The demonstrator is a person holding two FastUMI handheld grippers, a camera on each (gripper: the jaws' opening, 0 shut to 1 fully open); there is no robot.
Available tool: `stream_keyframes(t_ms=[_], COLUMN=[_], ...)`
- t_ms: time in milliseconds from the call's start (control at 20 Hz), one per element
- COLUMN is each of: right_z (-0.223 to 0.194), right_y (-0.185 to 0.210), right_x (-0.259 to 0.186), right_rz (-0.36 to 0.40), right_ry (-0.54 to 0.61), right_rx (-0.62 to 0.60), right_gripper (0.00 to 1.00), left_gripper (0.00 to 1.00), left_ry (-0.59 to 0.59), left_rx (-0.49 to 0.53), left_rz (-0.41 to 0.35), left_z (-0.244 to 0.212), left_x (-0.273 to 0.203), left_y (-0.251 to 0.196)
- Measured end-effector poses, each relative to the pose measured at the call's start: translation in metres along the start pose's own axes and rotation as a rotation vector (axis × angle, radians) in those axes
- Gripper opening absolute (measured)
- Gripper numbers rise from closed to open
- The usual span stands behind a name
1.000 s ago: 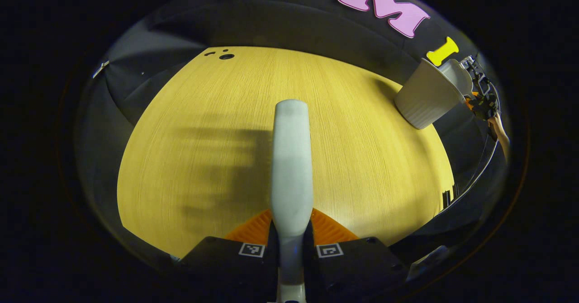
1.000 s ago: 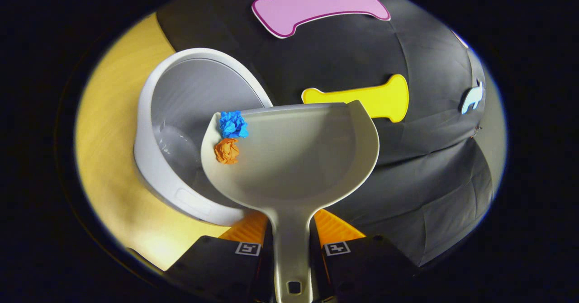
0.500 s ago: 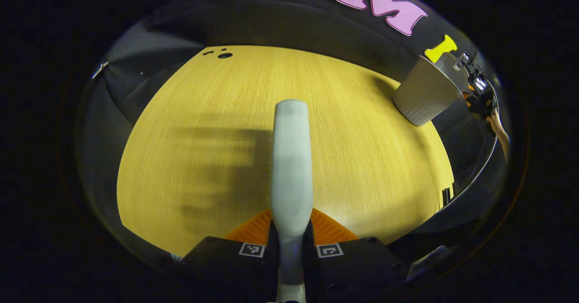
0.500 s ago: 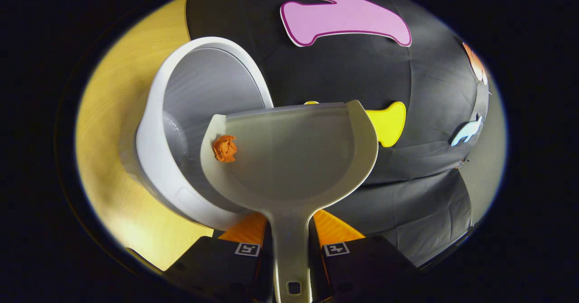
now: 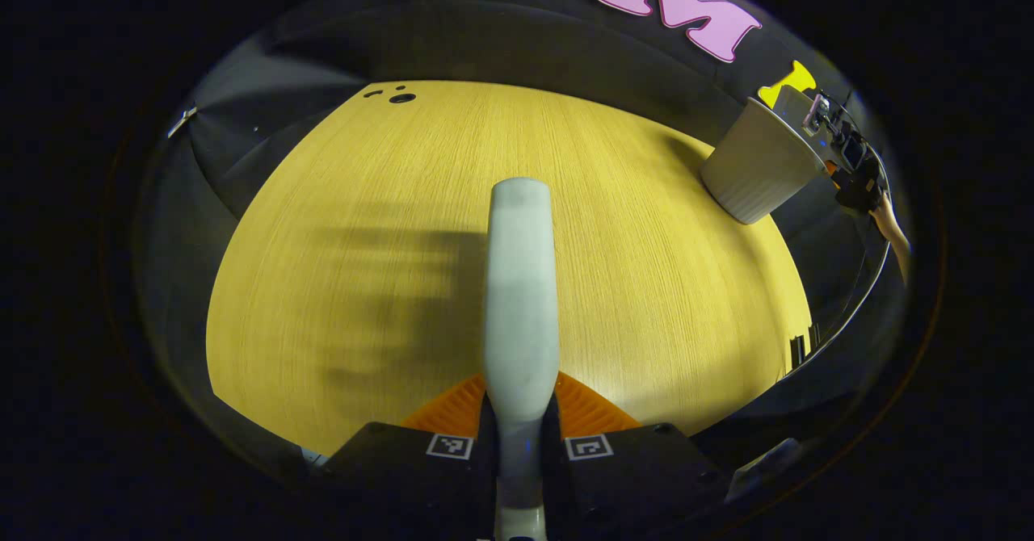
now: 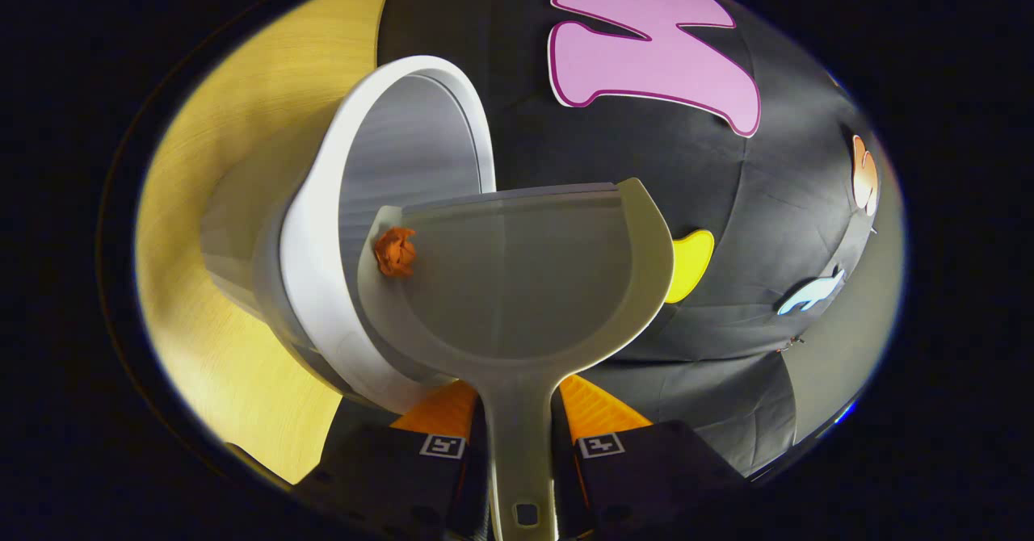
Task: Pick up the small broom and dustpan from the desktop, sweep the trash into the dustpan with the broom, and then empty the trash into the garbage bin.
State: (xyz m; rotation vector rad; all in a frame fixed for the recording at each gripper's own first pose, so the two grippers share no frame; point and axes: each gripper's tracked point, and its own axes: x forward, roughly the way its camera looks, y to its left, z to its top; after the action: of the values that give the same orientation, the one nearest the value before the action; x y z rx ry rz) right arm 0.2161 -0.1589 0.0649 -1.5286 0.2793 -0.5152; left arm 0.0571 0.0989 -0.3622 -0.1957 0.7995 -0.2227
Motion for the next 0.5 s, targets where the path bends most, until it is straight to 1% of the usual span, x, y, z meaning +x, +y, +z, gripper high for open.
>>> stream_keyframes(t_ms=[50,100,200,250,300,350,450,500], right_z=[0.001,0.000,-0.003,-0.007,-0.010,-0.013,-0.017,-0.018], right_y=[0.000,0.000,0.002,0.004,0.006,0.008,0.015,0.018], right_x=[0.000,0.000,0.001,0.004,0.005,0.006,0.006,0.005], right_rz=[0.003,0.008,0.043,0.069,0.097,0.127,0.189,0.220], right_ry=[-0.001,-0.001,0.011,0.025,0.049,0.075,0.119,0.138], right_rx=[-0.007,-0.002,0.050,0.093,0.144,0.206,0.354,0.419], right_gripper=[0.36,0.36,0.36,0.36,0.39,0.36,0.36,0.39], left_gripper=[0.26,0.28,0.27,0.27,0.27,0.27,0.27,0.27], left_ry=[0.002,0.001,0.000,-0.001,-0.002,-0.001,0.000,-0.001], left_rx=[-0.003,-0.003,-0.002,-0.005,-0.009,-0.015,-0.023,-0.025], left_rz=[-0.003,-0.003,0.004,0.005,0.007,0.009,0.015,0.018], left_z=[0.000,-0.001,-0.001,0.000,0.000,0.001,0.001,0.003], left_x=[0.000,0.000,-0.001,-0.001,-0.001,-0.002,-0.003,-0.004], left_y=[0.000,0.000,0.000,0.000,0.000,0.000,-0.001,-0.001])
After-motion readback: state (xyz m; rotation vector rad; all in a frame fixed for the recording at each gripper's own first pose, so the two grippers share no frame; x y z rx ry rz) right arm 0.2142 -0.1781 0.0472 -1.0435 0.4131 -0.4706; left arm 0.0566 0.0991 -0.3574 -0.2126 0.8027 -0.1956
